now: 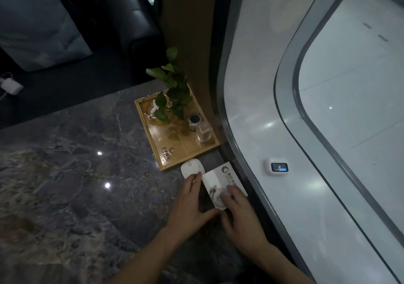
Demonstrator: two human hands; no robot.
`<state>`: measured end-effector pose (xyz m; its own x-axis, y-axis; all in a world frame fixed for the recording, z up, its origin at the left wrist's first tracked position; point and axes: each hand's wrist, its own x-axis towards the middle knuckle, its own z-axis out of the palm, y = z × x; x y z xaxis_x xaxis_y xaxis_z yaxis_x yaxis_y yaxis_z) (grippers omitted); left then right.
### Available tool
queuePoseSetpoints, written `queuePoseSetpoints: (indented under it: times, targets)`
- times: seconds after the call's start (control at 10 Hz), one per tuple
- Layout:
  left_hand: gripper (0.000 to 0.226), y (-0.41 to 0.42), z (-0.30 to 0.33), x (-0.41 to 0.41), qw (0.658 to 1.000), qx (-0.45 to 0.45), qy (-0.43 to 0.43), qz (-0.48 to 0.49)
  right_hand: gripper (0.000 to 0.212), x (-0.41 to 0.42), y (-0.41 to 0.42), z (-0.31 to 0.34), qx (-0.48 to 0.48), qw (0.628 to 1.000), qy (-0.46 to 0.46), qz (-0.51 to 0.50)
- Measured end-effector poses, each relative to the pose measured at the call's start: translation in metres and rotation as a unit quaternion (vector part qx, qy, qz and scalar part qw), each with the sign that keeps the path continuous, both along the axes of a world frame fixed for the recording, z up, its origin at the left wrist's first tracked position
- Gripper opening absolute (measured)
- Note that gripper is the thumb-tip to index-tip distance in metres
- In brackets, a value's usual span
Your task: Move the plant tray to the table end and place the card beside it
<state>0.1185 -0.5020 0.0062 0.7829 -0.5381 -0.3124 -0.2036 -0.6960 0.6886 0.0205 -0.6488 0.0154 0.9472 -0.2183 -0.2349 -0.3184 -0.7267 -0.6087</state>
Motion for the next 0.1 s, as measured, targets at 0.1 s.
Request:
queuePoseSetpoints:
  times: [0.1]
  targets:
    - [0.076, 0.0145, 0.0109, -0.0039, 0.997, -0.041, -0.045, 0.052, 0.025, 0.0107, 0.0096, 0.0098, 0.017, 0.998, -0.058, 0.010]
